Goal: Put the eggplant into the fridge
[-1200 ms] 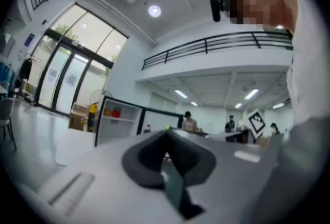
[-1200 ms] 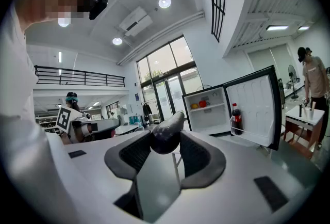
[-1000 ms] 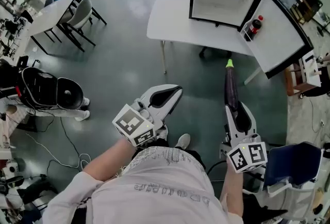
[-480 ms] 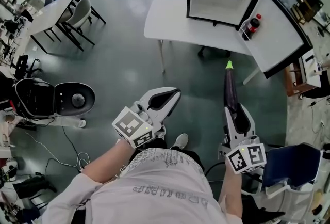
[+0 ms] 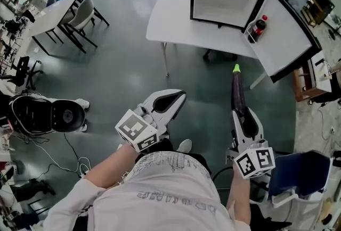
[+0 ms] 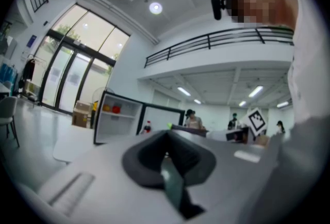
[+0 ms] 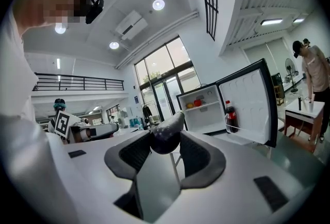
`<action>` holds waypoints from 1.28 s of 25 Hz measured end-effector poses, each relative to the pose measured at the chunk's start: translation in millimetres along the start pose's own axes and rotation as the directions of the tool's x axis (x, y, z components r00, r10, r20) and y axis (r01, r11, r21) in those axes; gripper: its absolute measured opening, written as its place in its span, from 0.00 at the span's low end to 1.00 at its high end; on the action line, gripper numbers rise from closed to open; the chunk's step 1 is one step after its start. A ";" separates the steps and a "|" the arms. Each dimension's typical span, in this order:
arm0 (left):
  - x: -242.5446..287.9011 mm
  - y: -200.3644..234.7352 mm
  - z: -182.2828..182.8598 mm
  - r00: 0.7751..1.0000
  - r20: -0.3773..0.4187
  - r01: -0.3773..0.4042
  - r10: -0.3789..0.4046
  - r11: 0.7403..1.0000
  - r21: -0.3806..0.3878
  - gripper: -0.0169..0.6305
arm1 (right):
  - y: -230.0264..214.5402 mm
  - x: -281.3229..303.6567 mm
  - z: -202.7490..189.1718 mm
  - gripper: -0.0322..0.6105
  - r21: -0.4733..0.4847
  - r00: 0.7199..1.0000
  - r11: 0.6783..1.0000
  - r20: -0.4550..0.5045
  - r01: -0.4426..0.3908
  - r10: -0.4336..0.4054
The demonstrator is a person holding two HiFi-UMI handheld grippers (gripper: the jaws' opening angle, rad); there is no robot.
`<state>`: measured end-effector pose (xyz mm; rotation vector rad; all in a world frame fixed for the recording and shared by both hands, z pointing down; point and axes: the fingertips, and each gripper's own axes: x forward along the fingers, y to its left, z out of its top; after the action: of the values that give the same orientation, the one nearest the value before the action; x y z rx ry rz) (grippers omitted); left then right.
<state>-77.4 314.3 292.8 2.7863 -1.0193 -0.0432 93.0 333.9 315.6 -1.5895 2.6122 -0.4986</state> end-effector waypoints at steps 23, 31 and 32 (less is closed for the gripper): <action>61.4 64.4 -15.8 1.000 -0.002 -0.017 0.017 1.000 -0.026 0.04 | -53.0 64.7 3.4 0.32 -0.051 0.999 0.998 -0.029 0.031 -0.032; 97.2 115.4 -18.3 1.000 -0.022 -0.016 0.015 0.999 -0.043 0.04 | -78.5 121.2 7.9 0.32 -0.009 0.998 0.999 -0.043 0.038 -0.039; 101.6 122.0 -18.6 1.000 -0.024 -0.016 0.015 0.999 -0.046 0.04 | -81.5 128.6 8.6 0.32 -0.011 0.998 0.999 -0.046 0.041 -0.041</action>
<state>-75.8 160.2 335.4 2.7305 -1.0212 -0.0313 103.8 185.2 347.9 -1.6575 2.6243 -0.5310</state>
